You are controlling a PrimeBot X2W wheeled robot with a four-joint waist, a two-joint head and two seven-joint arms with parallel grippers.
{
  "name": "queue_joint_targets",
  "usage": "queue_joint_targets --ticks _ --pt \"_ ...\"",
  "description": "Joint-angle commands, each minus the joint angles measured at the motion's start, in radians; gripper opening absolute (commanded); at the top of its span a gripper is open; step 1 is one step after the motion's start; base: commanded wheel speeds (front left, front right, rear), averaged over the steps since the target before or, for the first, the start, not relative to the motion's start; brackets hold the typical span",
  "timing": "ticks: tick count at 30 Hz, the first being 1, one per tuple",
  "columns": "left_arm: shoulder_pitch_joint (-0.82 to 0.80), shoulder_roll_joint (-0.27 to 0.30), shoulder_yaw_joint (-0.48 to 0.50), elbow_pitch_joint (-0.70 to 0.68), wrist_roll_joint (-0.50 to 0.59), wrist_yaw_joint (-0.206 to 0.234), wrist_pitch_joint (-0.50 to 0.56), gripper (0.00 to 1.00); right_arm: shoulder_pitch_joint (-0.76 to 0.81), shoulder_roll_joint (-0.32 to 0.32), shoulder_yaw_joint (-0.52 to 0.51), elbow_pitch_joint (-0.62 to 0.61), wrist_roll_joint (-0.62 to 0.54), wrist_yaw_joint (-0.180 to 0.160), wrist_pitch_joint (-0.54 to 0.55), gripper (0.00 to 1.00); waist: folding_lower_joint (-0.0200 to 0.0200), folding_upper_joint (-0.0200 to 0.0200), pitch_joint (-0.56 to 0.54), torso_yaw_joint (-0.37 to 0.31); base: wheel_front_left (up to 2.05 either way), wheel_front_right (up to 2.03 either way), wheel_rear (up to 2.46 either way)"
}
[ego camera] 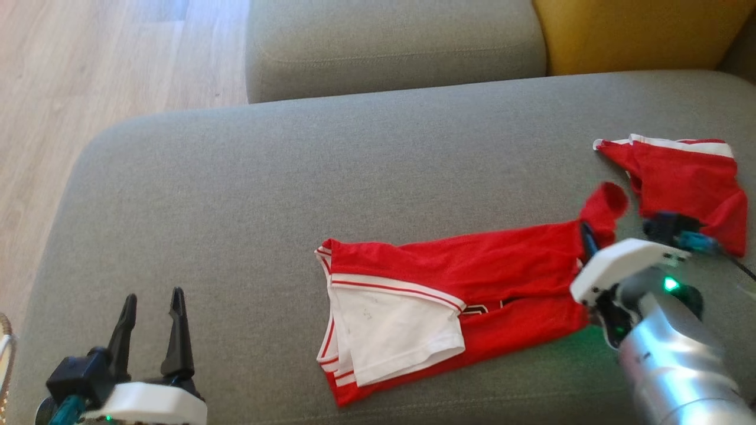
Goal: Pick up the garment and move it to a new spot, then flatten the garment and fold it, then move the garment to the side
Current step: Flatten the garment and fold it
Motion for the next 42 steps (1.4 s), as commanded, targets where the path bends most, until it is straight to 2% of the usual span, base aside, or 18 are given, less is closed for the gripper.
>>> queue_joint_targets --ticks 1,3,7,10,13,17,22,26,30,42 --pt "-0.026 0.002 0.041 -0.033 -0.007 0.003 -0.012 1.0 -0.049 0.025 0.041 -0.046 0.016 0.0 0.017 0.0 0.0 0.0 -0.007 -0.002 0.0 0.0 0.0" --pt "-0.024 0.002 0.041 -0.033 -0.008 0.003 -0.012 1.0 -0.046 0.034 0.084 -0.083 0.064 0.0 0.061 0.0 0.0 0.0 -0.013 -0.002 0.0 0.0 0.0" --pt "-0.022 0.002 0.036 -0.03 -0.008 0.006 -0.012 1.0 0.035 0.035 0.333 -0.29 0.357 0.0 0.194 0.0 0.0 0.0 -0.024 0.0 0.0 0.0 0.0" --pt "-0.019 0.002 0.033 -0.031 -0.009 0.009 -0.012 1.0 0.122 0.035 0.45 -0.447 0.51 0.0 0.233 0.0 0.0 0.0 -0.029 -0.002 0.0 0.0 0.0" --pt "-0.018 0.002 0.03 -0.033 -0.009 0.01 -0.012 1.0 0.185 0.036 0.53 -0.549 0.607 0.0 0.259 0.0 0.0 0.0 -0.033 0.001 0.0 0.0 0.0" --pt "-0.017 0.002 0.028 -0.034 -0.008 0.01 -0.012 1.0 0.239 0.036 0.609 -0.624 0.689 0.0 0.275 0.0 0.0 0.0 -0.035 0.013 0.0 0.0 0.0" --pt "-0.016 0.002 0.02 -0.032 -0.01 0.009 -0.012 1.0 0.262 0.036 0.663 -0.638 0.742 0.0 0.263 0.0 0.0 0.0 -0.033 0.035 0.0 0.0 0.0" --pt "-0.015 0.002 0.01 -0.028 -0.012 0.009 -0.012 1.0 0.263 0.036 0.717 -0.626 0.831 0.0 0.239 0.0 0.0 0.0 -0.028 0.063 0.0 0.0 0.0" --pt "-0.013 0.002 0.004 -0.018 -0.012 0.009 -0.012 1.0 0.232 0.036 0.81 -0.589 0.937 0.0 0.192 0.0 0.0 0.0 -0.022 0.095 0.0 0.0 0.0" --pt "-0.014 0.002 -0.01 -0.001 -0.014 0.006 -0.012 1.0 0.128 0.036 1.025 -0.455 1.161 0.0 0.05 0.0 0.0 0.0 -0.007 0.16 0.0 0.0 0.0"
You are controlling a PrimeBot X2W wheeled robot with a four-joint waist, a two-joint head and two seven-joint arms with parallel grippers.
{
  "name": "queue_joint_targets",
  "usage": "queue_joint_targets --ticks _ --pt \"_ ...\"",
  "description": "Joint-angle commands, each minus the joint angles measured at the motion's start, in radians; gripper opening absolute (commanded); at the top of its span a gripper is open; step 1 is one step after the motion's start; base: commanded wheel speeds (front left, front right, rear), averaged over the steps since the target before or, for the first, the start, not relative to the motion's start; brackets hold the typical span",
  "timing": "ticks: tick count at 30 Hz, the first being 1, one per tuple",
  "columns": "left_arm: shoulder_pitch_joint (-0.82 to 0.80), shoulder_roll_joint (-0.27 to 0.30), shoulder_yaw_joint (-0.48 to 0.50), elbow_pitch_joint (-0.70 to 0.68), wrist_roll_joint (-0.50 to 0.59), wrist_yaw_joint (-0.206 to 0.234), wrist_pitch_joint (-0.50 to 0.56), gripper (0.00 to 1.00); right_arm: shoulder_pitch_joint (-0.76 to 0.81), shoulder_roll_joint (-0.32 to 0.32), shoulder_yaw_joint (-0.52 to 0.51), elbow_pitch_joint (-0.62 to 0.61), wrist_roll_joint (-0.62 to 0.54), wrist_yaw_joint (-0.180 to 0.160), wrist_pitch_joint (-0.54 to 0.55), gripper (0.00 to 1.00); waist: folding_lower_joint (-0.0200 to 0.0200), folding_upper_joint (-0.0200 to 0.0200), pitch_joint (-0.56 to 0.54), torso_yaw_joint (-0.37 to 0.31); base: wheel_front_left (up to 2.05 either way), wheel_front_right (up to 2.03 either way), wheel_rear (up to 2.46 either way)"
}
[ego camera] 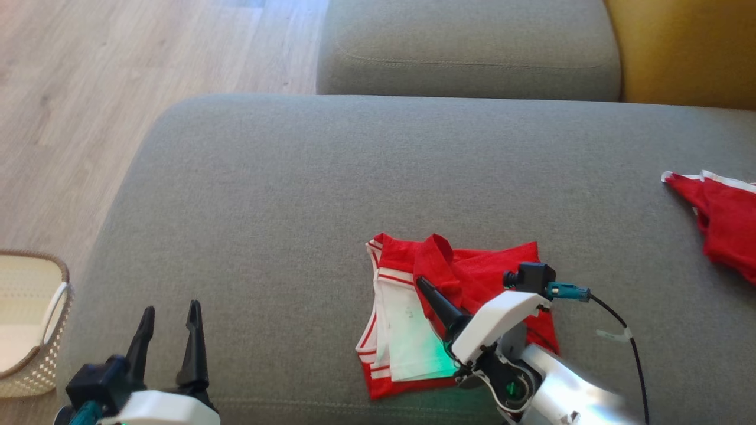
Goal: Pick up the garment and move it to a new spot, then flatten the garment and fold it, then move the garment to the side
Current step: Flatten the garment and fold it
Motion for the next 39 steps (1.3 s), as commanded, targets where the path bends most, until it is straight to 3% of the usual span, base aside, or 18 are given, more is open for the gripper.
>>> queue_joint_targets --ticks 1,4,5,6,7,17,24,28,32,36,39 --pt "-0.031 0.002 0.028 -0.029 -0.003 0.005 -0.012 1.0 -0.05 0.012 0.033 -0.011 0.03 0.0 -0.025 0.0 0.0 0.0 0.004 0.005 0.0 0.0 0.0" --pt "-0.034 0.002 0.028 -0.027 -0.003 0.004 -0.012 1.0 -0.072 0.012 0.088 0.011 0.083 0.0 -0.047 0.0 0.0 0.0 0.011 0.01 0.0 0.0 0.0" --pt "-0.036 0.002 0.028 -0.026 -0.003 0.004 -0.012 1.0 -0.08 0.012 0.105 0.017 0.099 0.0 -0.054 0.32 0.0 0.0 0.013 0.011 0.0 0.0 0.0" --pt "-0.037 0.002 0.028 -0.025 -0.004 0.004 -0.012 1.0 -0.087 0.012 0.12 0.02 0.116 0.0 -0.061 0.89 0.0 0.0 0.015 0.011 0.0 0.0 0.0" --pt "-0.039 0.002 0.028 -0.024 -0.004 0.003 -0.012 1.0 -0.093 0.012 0.134 0.019 0.136 0.0 -0.067 1.0 0.0 0.0 0.016 0.01 0.0 0.0 0.0" --pt "-0.037 0.002 0.036 -0.019 0.001 0.003 -0.012 1.0 -0.179 0.012 0.228 0.006 0.25 0.0 -0.103 1.0 0.0 0.0 -0.003 -0.04 0.0 0.0 0.0" --pt "-0.031 0.002 0.047 -0.034 0.001 0.006 -0.012 1.0 -0.255 0.012 0.161 0.043 0.203 0.0 -0.104 1.0 0.0 0.0 -0.019 -0.087 0.0 0.0 0.0" --pt "-0.026 0.002 0.051 -0.043 0.0 0.009 -0.012 1.0 -0.307 0.007 0.092 0.097 0.108 0.0 -0.104 1.0 0.0 0.0 -0.025 -0.115 0.0 0.0 0.0" --pt "-0.025 0.002 0.05 -0.054 -0.005 0.011 -0.012 1.0 -0.333 -0.039 0.011 0.128 -0.015 0.0 -0.104 1.0 0.0 0.0 -0.027 -0.141 0.0 0.0 0.0" --pt "-0.029 0.002 0.044 -0.064 -0.012 0.015 -0.012 1.0 -0.32 -0.102 -0.086 0.12 -0.2 0.0 -0.104 1.0 0.0 0.0 -0.026 -0.166 0.0 0.0 0.0" --pt "-0.034 0.002 0.038 -0.072 -0.025 0.02 -0.012 1.0 -0.278 -0.157 -0.163 0.095 -0.406 0.0 -0.104 1.0 0.0 0.0 -0.02 -0.182 0.0 0.0 0.0"
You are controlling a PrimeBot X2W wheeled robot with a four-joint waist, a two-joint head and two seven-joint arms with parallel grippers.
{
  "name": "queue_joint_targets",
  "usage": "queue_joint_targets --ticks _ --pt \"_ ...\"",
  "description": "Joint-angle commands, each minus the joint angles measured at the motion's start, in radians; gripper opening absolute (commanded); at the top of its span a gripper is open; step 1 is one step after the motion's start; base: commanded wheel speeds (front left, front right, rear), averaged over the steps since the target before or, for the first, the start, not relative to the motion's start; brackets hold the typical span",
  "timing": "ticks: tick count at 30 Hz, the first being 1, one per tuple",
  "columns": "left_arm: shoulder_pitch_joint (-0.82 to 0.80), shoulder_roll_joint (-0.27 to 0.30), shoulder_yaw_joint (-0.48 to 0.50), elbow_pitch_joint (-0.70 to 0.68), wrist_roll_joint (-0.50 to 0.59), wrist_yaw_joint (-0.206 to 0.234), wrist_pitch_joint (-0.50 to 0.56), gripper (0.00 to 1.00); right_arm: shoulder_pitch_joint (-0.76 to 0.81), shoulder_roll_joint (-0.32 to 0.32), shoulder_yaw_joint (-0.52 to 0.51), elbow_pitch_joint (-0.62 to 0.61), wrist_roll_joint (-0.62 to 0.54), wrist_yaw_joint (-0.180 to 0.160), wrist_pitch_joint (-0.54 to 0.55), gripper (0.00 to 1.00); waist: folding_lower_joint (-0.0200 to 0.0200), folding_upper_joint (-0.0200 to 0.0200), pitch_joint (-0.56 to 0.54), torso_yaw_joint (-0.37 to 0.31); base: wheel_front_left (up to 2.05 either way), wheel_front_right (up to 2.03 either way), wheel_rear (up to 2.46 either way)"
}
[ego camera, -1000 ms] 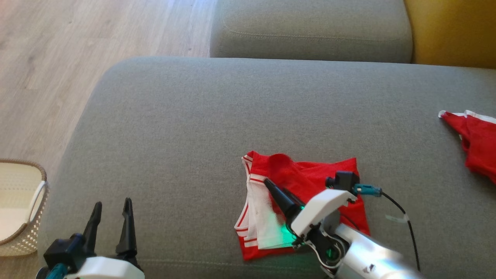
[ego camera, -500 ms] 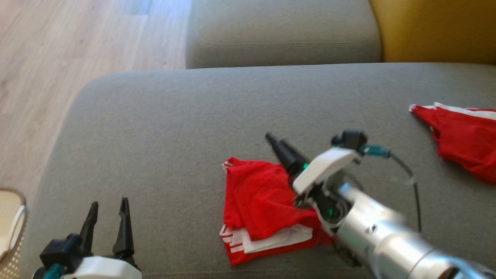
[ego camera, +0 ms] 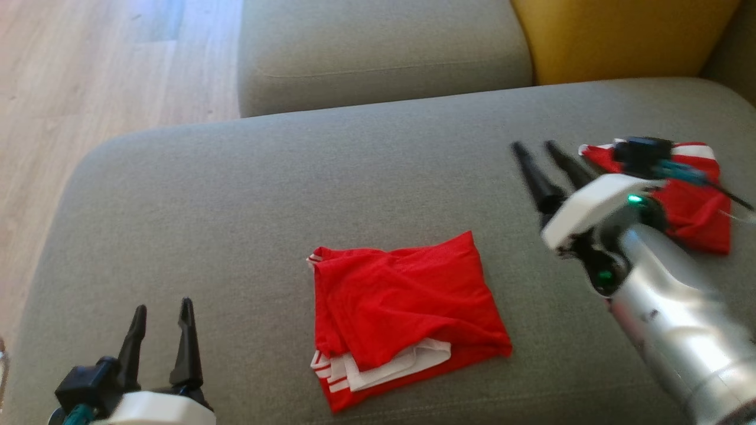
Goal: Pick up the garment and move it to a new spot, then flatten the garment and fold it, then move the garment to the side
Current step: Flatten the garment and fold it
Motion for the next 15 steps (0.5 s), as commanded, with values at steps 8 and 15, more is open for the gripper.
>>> queue_joint_targets --ticks 8,15 --pt "-0.055 0.002 0.009 -0.042 -0.009 0.011 -0.012 1.0 0.288 0.037 -0.379 -0.29 -0.354 0.0 -0.01 1.0 0.0 0.0 0.021 -0.036 0.0 0.0 0.0" --pt "-0.06 0.002 -0.014 -0.031 -0.012 0.013 -0.012 1.0 0.538 0.143 -0.584 -0.559 -0.683 0.0 -0.01 1.0 0.0 0.0 0.033 -0.044 0.0 0.0 0.0"
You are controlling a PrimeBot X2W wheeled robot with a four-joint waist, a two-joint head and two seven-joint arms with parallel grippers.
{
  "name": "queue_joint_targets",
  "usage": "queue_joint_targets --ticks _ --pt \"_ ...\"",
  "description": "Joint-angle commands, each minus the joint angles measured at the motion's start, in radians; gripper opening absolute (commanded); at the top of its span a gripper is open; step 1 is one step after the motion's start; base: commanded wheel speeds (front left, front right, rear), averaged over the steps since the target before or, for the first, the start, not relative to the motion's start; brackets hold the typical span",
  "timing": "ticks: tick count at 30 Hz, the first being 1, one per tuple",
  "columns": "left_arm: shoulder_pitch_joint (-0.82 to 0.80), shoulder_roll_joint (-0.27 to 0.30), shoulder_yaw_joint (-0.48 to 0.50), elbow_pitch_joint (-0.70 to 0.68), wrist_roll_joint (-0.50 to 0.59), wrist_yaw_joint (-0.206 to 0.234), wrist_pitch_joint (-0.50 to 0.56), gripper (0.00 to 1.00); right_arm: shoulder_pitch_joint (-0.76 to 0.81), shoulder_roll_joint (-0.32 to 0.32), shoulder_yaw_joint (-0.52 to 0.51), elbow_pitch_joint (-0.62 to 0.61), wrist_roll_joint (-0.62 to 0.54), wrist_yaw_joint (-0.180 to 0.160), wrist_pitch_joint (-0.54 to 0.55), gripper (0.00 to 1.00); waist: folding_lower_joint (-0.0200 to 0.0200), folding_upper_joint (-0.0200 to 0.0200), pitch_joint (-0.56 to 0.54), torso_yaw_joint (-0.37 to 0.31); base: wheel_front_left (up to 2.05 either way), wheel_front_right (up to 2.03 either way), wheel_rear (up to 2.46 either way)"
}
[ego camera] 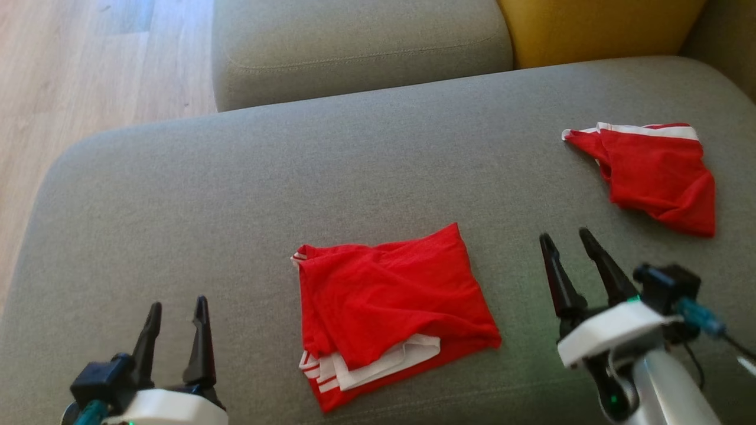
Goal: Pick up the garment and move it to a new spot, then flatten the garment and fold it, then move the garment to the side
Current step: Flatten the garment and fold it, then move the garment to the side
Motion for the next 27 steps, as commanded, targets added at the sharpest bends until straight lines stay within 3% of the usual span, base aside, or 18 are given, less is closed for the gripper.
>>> queue_joint_targets --ticks 1,8,27 --pt "-0.056 0.002 0.021 -0.027 -0.005 0.004 -0.012 1.0 0.003 0.019 -0.012 -0.075 -0.038 0.0 -0.009 1.0 0.0 0.0 0.004 -0.001 0.0 0.0 0.0" --pt "-0.056 0.002 -0.008 -0.014 -0.009 0.009 -0.012 1.0 0.079 0.042 -0.034 -0.154 -0.128 0.0 -0.009 1.0 0.0 0.0 0.01 0.0 0.0 0.0 0.0" --pt "-0.057 0.002 -0.043 0.003 -0.013 0.002 -0.012 1.0 0.085 0.044 -0.02 -0.148 -0.096 0.0 -0.002 1.0 0.0 0.0 0.013 0.015 0.0 0.0 0.0"
